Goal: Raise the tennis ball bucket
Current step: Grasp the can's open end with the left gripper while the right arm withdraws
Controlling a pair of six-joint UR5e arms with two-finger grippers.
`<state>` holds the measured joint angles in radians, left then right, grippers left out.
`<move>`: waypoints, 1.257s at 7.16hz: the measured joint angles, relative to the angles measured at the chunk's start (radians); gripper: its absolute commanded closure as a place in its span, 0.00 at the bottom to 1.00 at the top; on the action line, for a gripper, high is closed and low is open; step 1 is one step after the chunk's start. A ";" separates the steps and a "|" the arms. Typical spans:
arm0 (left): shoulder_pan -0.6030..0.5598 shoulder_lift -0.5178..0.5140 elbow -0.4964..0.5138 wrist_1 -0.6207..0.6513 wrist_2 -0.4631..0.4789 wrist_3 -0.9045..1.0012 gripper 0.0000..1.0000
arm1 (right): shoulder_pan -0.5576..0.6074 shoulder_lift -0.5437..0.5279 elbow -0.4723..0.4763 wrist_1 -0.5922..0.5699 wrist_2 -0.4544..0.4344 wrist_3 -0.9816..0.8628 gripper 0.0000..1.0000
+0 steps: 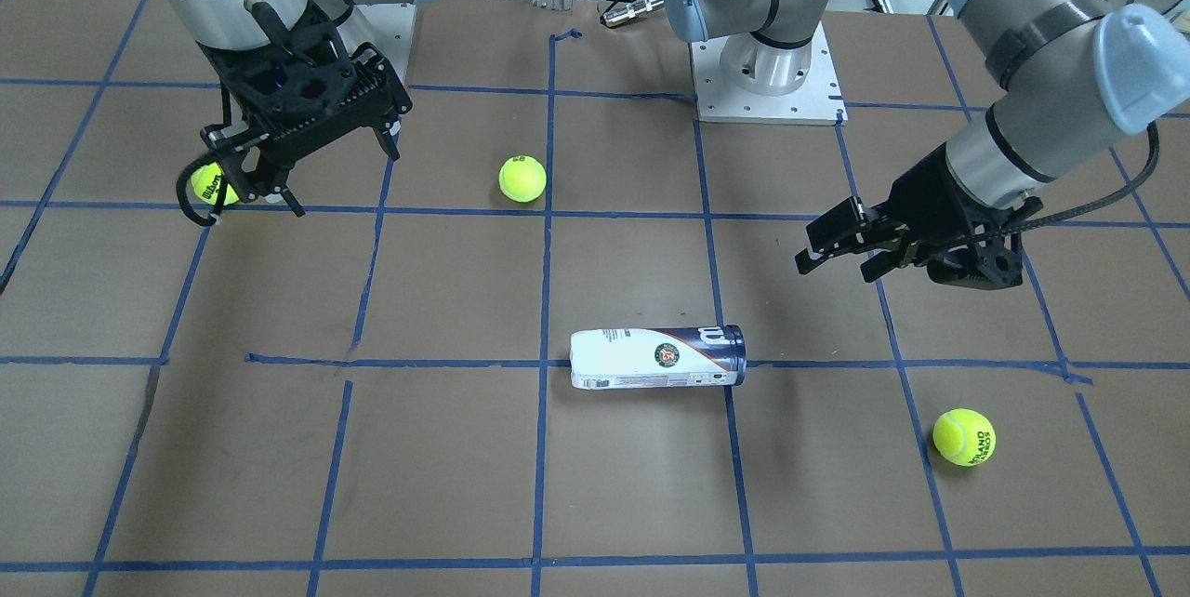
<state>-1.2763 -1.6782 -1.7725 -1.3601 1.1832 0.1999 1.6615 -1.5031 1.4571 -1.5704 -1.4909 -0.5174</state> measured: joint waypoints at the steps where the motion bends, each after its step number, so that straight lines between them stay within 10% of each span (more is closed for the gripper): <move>1: 0.000 -0.037 -0.023 0.044 -0.065 0.004 0.00 | -0.005 -0.025 -0.005 0.007 -0.015 0.126 0.00; 9: -0.016 -0.264 -0.073 0.158 -0.235 0.117 0.05 | -0.063 -0.115 -0.009 0.139 -0.149 0.556 0.00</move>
<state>-1.2927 -1.9419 -1.8451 -1.2021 0.9486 0.3170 1.5987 -1.6177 1.4481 -1.4314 -1.6402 0.0390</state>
